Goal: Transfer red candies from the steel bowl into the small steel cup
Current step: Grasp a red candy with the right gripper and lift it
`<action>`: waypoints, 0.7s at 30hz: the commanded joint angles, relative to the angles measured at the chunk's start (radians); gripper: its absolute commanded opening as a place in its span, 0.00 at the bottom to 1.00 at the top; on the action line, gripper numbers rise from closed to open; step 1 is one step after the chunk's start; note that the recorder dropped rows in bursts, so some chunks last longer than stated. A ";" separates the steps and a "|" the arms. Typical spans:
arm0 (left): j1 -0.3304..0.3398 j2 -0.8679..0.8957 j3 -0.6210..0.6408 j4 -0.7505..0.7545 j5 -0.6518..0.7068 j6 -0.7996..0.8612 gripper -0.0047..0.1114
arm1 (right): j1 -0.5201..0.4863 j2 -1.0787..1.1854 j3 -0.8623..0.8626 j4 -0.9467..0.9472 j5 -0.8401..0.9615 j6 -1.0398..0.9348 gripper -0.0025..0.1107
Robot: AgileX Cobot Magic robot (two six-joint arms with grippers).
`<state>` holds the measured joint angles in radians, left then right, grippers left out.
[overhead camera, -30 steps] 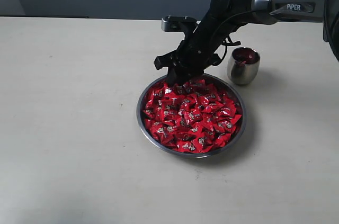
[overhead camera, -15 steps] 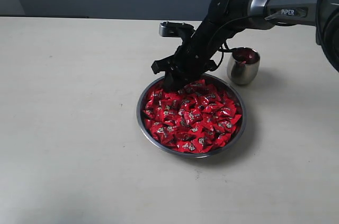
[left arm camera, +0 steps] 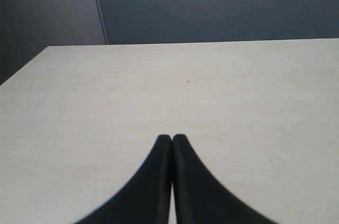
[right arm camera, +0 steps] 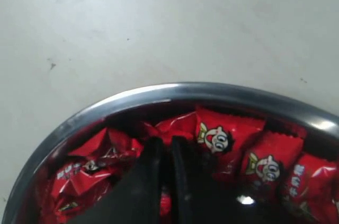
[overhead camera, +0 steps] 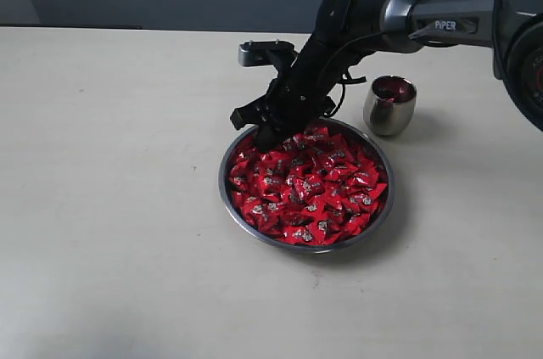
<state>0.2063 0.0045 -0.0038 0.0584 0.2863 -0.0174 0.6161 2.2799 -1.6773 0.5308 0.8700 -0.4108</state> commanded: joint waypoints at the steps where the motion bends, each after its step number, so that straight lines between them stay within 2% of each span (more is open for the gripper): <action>1: -0.010 -0.004 0.004 0.006 -0.002 -0.003 0.04 | 0.003 -0.001 -0.002 -0.023 -0.003 -0.008 0.01; 21: -0.010 -0.004 0.004 0.006 -0.002 -0.003 0.04 | 0.003 -0.086 -0.004 -0.130 0.002 0.020 0.01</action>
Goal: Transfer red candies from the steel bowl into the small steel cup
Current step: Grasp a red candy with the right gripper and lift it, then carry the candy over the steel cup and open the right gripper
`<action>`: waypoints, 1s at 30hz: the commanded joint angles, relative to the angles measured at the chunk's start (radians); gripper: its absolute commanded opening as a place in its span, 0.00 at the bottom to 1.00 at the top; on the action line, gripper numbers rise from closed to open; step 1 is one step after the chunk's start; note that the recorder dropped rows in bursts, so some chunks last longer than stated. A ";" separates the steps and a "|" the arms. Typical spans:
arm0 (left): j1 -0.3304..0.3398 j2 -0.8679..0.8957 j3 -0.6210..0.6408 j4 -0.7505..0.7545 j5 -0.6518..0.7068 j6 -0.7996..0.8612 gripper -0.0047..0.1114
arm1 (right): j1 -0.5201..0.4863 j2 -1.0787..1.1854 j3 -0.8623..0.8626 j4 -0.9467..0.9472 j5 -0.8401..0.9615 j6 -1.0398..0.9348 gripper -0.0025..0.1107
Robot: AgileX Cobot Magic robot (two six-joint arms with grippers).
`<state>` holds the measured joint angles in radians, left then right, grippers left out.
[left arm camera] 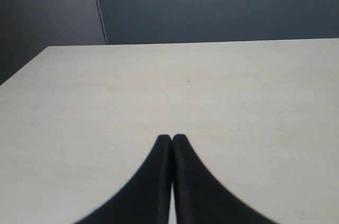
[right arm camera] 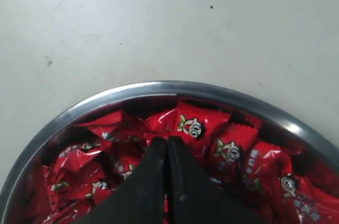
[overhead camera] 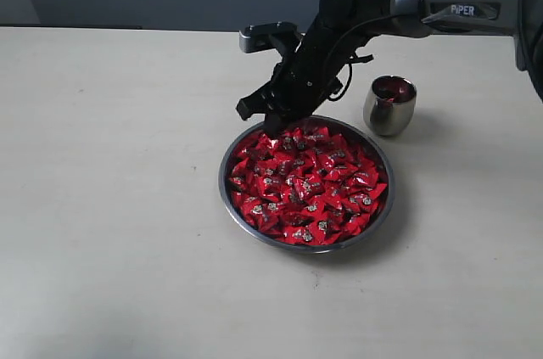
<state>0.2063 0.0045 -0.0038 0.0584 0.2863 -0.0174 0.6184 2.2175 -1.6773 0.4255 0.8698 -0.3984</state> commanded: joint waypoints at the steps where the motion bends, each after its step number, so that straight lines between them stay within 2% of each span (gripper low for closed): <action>1: -0.010 -0.004 0.004 0.006 -0.002 -0.003 0.04 | 0.001 -0.028 -0.004 -0.025 0.002 0.008 0.01; 7: -0.010 -0.004 0.004 0.006 -0.002 -0.003 0.04 | 0.001 -0.068 -0.004 -0.082 0.015 0.039 0.01; 18: -0.010 -0.004 0.004 0.006 -0.002 -0.003 0.04 | -0.003 -0.171 -0.004 -0.359 -0.025 0.218 0.01; 30: -0.010 -0.004 0.004 0.006 -0.002 -0.003 0.04 | -0.191 -0.180 -0.004 -0.365 -0.002 0.239 0.01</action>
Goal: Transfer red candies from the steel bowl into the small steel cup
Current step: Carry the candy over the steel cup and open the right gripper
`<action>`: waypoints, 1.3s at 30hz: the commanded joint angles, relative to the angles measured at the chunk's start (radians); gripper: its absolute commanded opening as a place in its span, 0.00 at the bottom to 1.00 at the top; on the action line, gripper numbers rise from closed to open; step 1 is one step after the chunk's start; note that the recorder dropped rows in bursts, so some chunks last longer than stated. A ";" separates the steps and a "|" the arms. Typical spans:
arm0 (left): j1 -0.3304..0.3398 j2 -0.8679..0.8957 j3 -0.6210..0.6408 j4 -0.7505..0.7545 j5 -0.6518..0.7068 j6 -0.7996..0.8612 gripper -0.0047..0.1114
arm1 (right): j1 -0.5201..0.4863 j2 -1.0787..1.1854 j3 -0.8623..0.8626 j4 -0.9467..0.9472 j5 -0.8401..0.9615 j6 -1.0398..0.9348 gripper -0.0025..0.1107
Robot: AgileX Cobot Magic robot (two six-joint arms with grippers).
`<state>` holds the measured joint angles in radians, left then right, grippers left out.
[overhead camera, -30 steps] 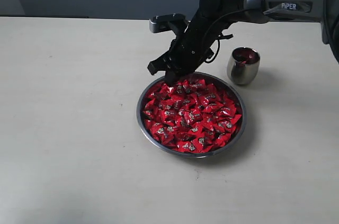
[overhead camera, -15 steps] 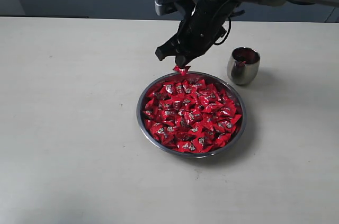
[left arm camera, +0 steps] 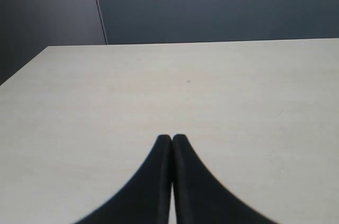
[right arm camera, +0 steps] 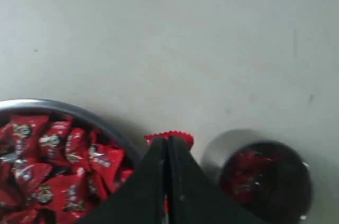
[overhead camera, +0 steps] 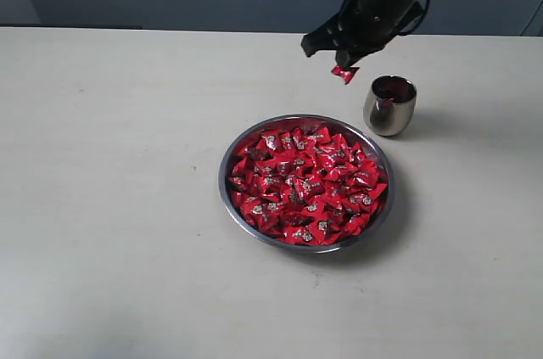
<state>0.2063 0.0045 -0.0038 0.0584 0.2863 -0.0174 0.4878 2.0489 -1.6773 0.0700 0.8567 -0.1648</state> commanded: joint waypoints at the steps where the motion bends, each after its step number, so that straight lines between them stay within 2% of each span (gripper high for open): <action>1: -0.010 -0.004 0.004 0.006 -0.002 -0.003 0.04 | -0.077 -0.012 -0.004 -0.002 0.011 0.005 0.01; 8: -0.010 -0.004 0.004 0.006 -0.002 -0.003 0.04 | -0.151 -0.012 -0.004 0.028 0.009 0.005 0.01; 35: -0.010 -0.004 0.004 0.006 -0.002 -0.003 0.04 | -0.151 0.055 -0.002 -0.011 0.003 0.001 0.02; 39: -0.010 -0.004 0.004 0.006 -0.002 -0.003 0.04 | -0.151 0.055 -0.002 -0.016 0.003 0.001 0.14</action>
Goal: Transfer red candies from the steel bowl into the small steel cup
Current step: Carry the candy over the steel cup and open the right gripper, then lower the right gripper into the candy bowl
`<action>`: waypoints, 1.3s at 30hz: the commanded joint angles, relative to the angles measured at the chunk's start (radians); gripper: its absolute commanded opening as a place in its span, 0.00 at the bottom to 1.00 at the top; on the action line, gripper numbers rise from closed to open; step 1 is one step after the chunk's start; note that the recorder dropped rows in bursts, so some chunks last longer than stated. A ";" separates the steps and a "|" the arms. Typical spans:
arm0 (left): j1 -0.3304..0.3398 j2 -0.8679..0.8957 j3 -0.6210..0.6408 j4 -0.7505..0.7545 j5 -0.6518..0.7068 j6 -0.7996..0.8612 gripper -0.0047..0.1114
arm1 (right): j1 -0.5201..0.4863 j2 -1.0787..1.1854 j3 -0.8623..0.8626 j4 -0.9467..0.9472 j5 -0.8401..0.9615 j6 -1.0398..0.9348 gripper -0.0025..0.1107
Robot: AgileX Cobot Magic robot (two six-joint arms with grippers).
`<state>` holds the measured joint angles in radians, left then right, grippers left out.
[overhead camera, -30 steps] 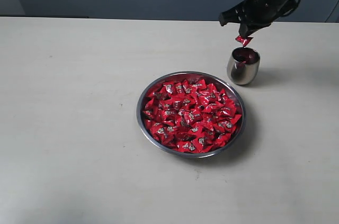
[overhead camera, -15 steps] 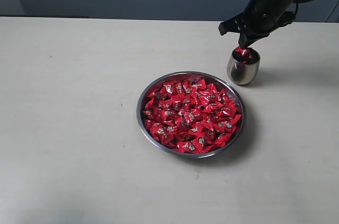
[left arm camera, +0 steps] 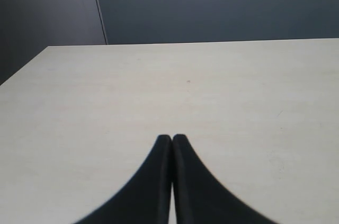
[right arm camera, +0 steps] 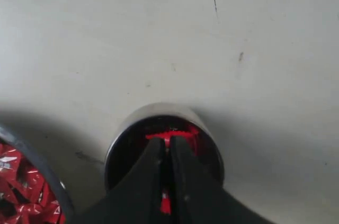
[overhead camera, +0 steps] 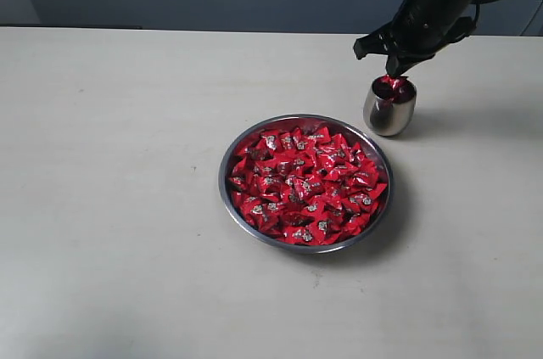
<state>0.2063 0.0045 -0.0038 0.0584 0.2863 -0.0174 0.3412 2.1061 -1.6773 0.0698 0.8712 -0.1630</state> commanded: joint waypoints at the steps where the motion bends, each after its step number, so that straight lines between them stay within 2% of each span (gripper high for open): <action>1: -0.010 -0.004 0.004 0.006 -0.002 -0.003 0.04 | -0.004 -0.003 -0.002 -0.015 -0.012 0.001 0.19; 3: -0.010 -0.004 0.004 0.006 -0.002 -0.003 0.04 | -0.004 -0.003 -0.002 -0.015 -0.012 0.001 0.27; 5: -0.010 -0.004 0.004 0.006 -0.002 -0.003 0.04 | -0.004 -0.003 -0.002 -0.014 -0.008 0.001 0.31; 9: -0.010 -0.004 0.004 0.006 -0.002 -0.003 0.04 | -0.004 -0.003 -0.002 -0.007 0.012 0.003 0.31; 14: -0.010 -0.004 0.004 0.006 -0.002 -0.003 0.04 | -0.002 -0.009 -0.002 0.133 0.072 -0.020 0.31; 26: -0.010 -0.004 0.004 0.006 -0.002 -0.003 0.04 | 0.014 -0.053 -0.002 0.469 0.180 -0.323 0.31; 30: -0.010 -0.004 0.004 0.006 -0.002 -0.003 0.04 | 0.122 -0.051 -0.002 0.424 0.167 -0.398 0.31; 33: -0.010 -0.004 0.004 0.006 -0.002 -0.003 0.04 | 0.202 -0.012 -0.002 0.296 0.170 -0.406 0.31; 39: -0.010 -0.004 0.004 0.006 -0.002 -0.003 0.04 | 0.230 0.051 -0.001 0.279 0.170 -0.408 0.31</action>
<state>0.2063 0.0045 -0.0038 0.0584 0.2863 -0.0174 0.5718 2.1436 -1.6773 0.3634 1.0446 -0.5627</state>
